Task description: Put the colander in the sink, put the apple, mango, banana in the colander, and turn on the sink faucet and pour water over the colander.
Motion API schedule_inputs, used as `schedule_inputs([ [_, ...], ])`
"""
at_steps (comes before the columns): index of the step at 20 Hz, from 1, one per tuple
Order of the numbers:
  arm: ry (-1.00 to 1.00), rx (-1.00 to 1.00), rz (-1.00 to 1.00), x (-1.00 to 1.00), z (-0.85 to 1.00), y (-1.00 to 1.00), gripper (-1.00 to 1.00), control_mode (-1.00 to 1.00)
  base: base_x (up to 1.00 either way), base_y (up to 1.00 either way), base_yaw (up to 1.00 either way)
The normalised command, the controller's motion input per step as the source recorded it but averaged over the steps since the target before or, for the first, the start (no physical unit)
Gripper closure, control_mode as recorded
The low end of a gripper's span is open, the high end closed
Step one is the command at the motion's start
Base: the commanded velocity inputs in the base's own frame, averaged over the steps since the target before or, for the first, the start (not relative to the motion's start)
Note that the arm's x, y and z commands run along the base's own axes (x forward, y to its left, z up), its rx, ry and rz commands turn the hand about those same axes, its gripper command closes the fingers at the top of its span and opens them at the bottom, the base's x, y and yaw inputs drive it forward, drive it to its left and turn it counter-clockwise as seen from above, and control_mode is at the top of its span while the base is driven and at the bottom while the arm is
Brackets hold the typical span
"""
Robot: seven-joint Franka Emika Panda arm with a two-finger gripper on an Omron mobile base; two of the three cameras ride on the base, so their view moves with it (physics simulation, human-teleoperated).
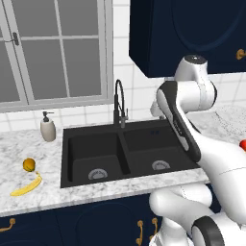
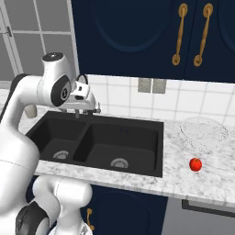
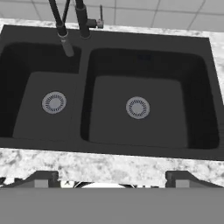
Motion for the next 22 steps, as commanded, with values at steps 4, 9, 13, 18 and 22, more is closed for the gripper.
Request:
schedule_inputs([
  [4, -0.03, -0.06, 0.02, -0.43, -0.08, -0.37, -1.0, -1.0, 0.0, 0.0, 0.0],
  [9, 0.0, -0.12, 0.04, -0.32, -0.11, -0.46, -1.0, -1.0, 0.0, 0.0, 0.0],
  [13, 0.0, -0.18, 0.09, -0.08, -0.15, -0.62, -1.0, -1.0, 0.0, 0.0, 0.0],
  [18, 0.0, -0.15, 0.1, -0.01, -0.13, -0.72, -1.0, -1.0, 0.0, 0.0, 0.0],
  [22, 0.0, -0.19, 0.08, 0.0, -0.16, -0.71, -1.0, -1.0, 0.0, 0.0, 0.0],
])
